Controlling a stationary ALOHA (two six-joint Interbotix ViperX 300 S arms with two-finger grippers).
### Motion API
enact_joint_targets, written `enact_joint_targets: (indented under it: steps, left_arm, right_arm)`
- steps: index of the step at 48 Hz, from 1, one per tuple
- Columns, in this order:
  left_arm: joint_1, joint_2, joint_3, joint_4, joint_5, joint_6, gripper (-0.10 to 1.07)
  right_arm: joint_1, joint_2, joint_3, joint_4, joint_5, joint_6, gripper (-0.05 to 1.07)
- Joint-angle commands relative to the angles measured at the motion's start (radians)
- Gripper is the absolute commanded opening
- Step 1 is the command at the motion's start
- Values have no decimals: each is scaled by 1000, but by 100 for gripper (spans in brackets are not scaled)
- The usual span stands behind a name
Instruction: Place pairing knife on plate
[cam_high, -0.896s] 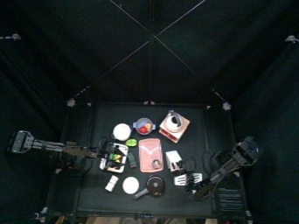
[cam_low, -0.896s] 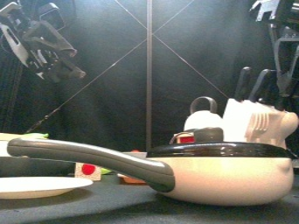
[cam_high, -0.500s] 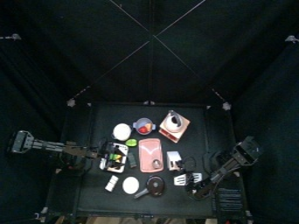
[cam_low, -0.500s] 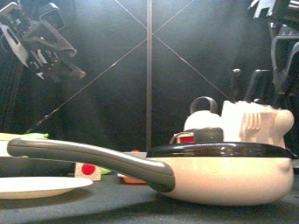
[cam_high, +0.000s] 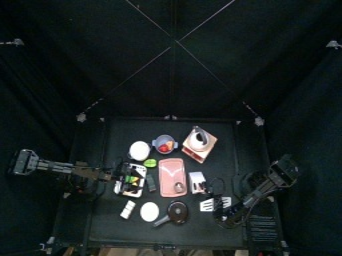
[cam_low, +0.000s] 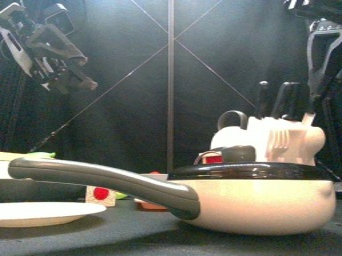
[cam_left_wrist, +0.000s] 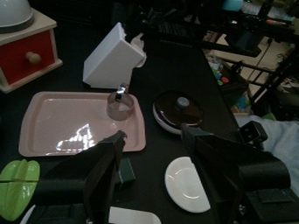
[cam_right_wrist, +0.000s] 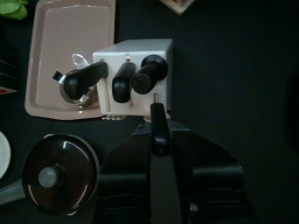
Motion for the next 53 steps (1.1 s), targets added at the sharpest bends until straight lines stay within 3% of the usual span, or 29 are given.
enact_joint_targets:
  steps: [1,53]
  left_arm:
    - [0,-2,-12,-2,-9,2,91]
    - [0,-3,-12,-2,-9,0,91]
  right_arm:
    - [12,-38,-28,-11,12,-2,46]
    - [164,-115,-103,-9,124,-15,46]
